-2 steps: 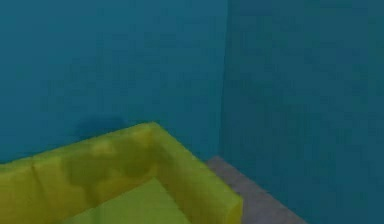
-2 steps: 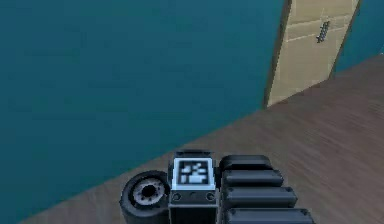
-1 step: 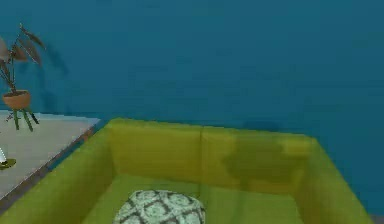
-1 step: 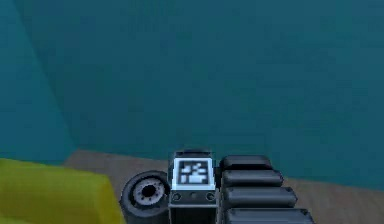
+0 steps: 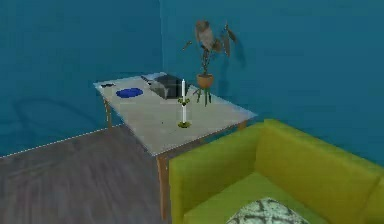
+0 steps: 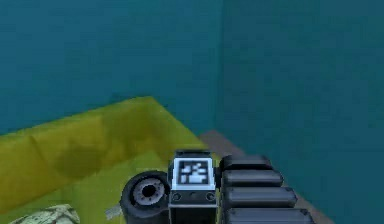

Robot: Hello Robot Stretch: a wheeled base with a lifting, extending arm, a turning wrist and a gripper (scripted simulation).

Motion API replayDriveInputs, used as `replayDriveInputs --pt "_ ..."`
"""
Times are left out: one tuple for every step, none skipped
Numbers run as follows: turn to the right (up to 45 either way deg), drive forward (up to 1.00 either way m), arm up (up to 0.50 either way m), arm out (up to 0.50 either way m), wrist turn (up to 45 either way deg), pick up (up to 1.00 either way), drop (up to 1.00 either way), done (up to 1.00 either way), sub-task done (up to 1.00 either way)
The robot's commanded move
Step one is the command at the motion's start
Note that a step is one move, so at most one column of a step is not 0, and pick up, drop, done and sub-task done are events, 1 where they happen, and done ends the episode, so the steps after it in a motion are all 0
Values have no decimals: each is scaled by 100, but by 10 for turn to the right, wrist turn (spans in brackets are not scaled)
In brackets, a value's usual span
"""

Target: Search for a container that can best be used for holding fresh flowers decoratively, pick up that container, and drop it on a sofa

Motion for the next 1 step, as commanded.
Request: replayDriveInputs --pt "-450 0 0 0 0 0 0 0 0"
